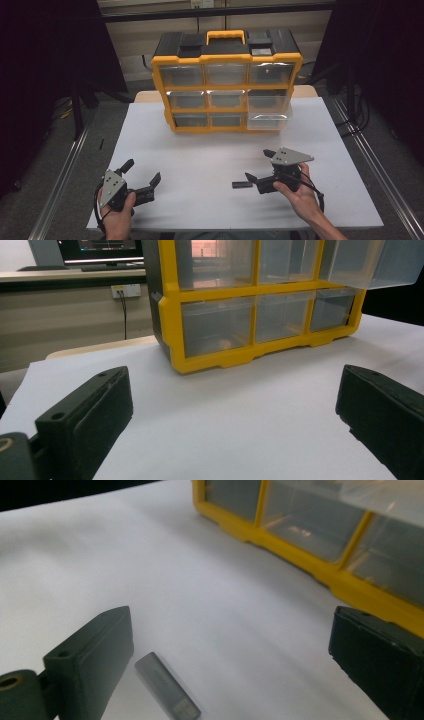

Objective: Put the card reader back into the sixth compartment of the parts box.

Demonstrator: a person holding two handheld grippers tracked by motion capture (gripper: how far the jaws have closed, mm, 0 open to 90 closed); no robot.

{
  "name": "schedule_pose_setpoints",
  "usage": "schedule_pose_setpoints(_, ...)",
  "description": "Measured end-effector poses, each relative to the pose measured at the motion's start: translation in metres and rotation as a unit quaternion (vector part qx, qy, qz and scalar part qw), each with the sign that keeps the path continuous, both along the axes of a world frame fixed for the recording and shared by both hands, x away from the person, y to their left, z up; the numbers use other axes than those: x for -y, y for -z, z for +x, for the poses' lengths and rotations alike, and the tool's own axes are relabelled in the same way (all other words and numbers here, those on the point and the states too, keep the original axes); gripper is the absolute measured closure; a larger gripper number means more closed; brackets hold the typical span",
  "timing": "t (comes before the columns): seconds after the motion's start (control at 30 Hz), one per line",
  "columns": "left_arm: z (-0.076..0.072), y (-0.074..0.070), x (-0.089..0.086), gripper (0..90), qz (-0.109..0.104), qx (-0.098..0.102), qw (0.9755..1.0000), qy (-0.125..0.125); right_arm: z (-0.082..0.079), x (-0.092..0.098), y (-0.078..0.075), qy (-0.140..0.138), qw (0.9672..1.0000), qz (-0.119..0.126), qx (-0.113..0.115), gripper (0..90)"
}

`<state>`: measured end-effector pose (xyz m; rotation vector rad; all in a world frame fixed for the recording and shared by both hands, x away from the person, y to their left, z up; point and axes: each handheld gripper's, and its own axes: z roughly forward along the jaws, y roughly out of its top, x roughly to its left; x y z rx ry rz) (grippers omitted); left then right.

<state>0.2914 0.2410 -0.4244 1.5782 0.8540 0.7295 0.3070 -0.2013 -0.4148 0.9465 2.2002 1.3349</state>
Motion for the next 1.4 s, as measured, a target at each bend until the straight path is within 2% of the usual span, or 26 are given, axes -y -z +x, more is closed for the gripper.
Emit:
schedule_pose_setpoints(0.1, 0.0, 0.0, -0.001, 1.8, 0.002, 0.001, 1.0, -0.001, 0.005, -0.006, 0.003, -0.025, 0.9988, -0.018, -0.037, 4.4)
schedule_pose_setpoints(0.17, 0.001, 0.0, -0.001, 1.8, 0.002, 0.0, 1.0, -0.001, 0.007, -0.008, 0.003, -0.028, 0.9984, -0.021, -0.044, 4.3)
schedule_pose_setpoints(0.23, 0.001, 0.0, -0.001, 1.8, 0.001, 0.001, 1.0, 0.0, 0.015, -0.014, 0.001, -0.043, 0.9956, -0.033, -0.076, 4.6)
schedule_pose_setpoints(0.4, 0.001, 0.0, 0.0, 1.8, 0.003, -0.002, 1.0, 0.003, 0.026, -0.023, 0.0, -0.061, 0.9914, -0.061, -0.098, 5.8)
schedule_pose_setpoints(0.43, 0.001, 0.0, 0.0, 1.8, 0.001, -0.002, 1.0, 0.003, 0.033, -0.027, 0.002, -0.076, 0.9881, -0.075, -0.111, 7.9)
schedule_pose_setpoints(0.47, 0.002, 0.0, 0.0, 1.8, 0.003, -0.002, 1.0, 0.005, 0.035, -0.028, 0.002, -0.075, 0.9872, -0.087, -0.11, 6.4)
schedule_pose_setpoints(0.53, 0.001, 0.0, 0.0, 1.8, 0.003, -0.002, 1.0, 0.006, 0.037, -0.029, 0.003, -0.074, 0.9866, -0.094, -0.11, 5.3)
schedule_pose_setpoints(0.6, 0.001, 0.0, 0.0, 1.8, -0.001, -0.001, 1.0, 0.009, 0.042, -0.03, 0.003, -0.089, 0.9824, -0.106, -0.126, 6.4)
schedule_pose_setpoints(0.63, 0.001, 0.0, 0.0, 1.8, -0.001, -0.001, 1.0, 0.01, 0.042, -0.03, 0.003, -0.089, 0.9824, -0.106, -0.126, 6.4)
schedule_pose_setpoints(0.67, 0.001, 0.0, 0.0, 1.8, 0.001, 0.0, 1.0, 0.009, 0.045, -0.03, 0.004, -0.11, 0.9778, -0.115, -0.137, 6.3)
schedule_pose_setpoints(0.7, 0.001, 0.0, -0.001, 1.8, 0.002, 0.0, 0.9999, 0.01, 0.045, -0.03, 0.004, -0.11, 0.9778, -0.115, -0.137, 6.3)
schedule_pose_setpoints(0.77, 0.002, 0.0, 0.0, 1.8, 0.001, 0.0, 1.0, 0.009, 0.05, -0.032, 0.002, -0.14, 0.9688, -0.127, -0.161, 4.0)
schedule_pose_setpoints(0.8, 0.002, 0.0, 0.0, 1.8, 0.003, -0.001, 1.0, 0.009, 0.05, -0.032, 0.002, -0.14, 0.9688, -0.127, -0.161, 4.0)
schedule_pose_setpoints(0.83, 0.002, 0.0, 0.0, 1.8, 0.003, 0.0, 1.0, 0.009, 0.051, -0.034, 0.001, -0.152, 0.9648, -0.133, -0.168, 4.6)
schedule_pose_setpoints(0.87, 0.002, 0.0, 0.001, 1.8, 0.002, -0.001, 1.0, 0.01, 0.051, -0.034, 0.001, -0.152, 0.9648, -0.133, -0.168, 4.6)
schedule_pose_setpoints(0.9, 0.002, 0.001, 0.001, 1.8, 0.0, -0.001, 0.9999, 0.01, 0.054, -0.036, 0.001, -0.164, 0.9589, -0.147, -0.179, 7.2)
schedule_pose_setpoints(0.93, 0.002, 0.0, 0.001, 1.8, 0.001, -0.001, 0.9999, 0.011, 0.054, -0.036, 0.001, -0.164, 0.9589, -0.147, -0.179, 7.2)
schedule_pose_setpoints(0.97, 0.002, 0.001, 0.001, 1.8, 0.0, -0.001, 0.9999, 0.011, 0.054, -0.038, 0.004, -0.169, 0.9531, -0.159, -0.194, 6.1)
schedule_pose_setpoints(1.03, 0.002, 0.0, 0.001, 1.8, -0.001, -0.001, 0.9999, 0.012, 0.055, -0.039, 0.005, -0.17, 0.9519, -0.164, -0.195, 7.1)
schedule_pose_setpoints(1.07, 0.002, 0.0, 0.0, 1.8, 0.001, 0.001, 0.9999, 0.013, 0.055, -0.04, 0.007, -0.178, 0.9478, -0.171, -0.202, 14.9)
schedule_pose_setpoints(1.1, 0.002, 0.0, 0.0, 1.8, 0.001, 0.001, 0.9999, 0.013, 0.055, -0.04, 0.007, -0.178, 0.9478, -0.171, -0.202, 14.9)
schedule_pose_setpoints(1.17, 0.001, 0.0, 0.001, 1.8, 0.002, 0.003, 0.9999, 0.015, 0.053, -0.042, 0.009, -0.201, 0.9389, -0.183, -0.211, 29.0)
schedule_pose_setpoints(1.2, 0.001, 0.0, 0.001, 1.8, 0.002, 0.003, 0.9999, 0.015, 0.053, -0.042, 0.009, -0.201, 0.9389, -0.183, -0.211, 29.0)
schedule_pose_setpoints(1.27, 0.0, -0.001, 0.001, 1.8, 0.003, 0.007, 0.9998, 0.018, 0.05, -0.046, 0.009, -0.207, 0.9338, -0.201, -0.211, 36.8)
schedule_pose_setpoints(1.3, -0.001, -0.001, 0.002, 1.8, 0.003, 0.007, 0.9998, 0.018, 0.05, -0.046, 0.009, -0.207, 0.9338, -0.201, -0.211, 36.8)
schedule_pose_setpoints(1.4, 0.0, -0.001, 0.001, 1.8, 0.005, 0.007, 0.9998, 0.018, 0.049, -0.048, 0.013, -0.214, 0.9261, -0.223, -0.216, 45.5)
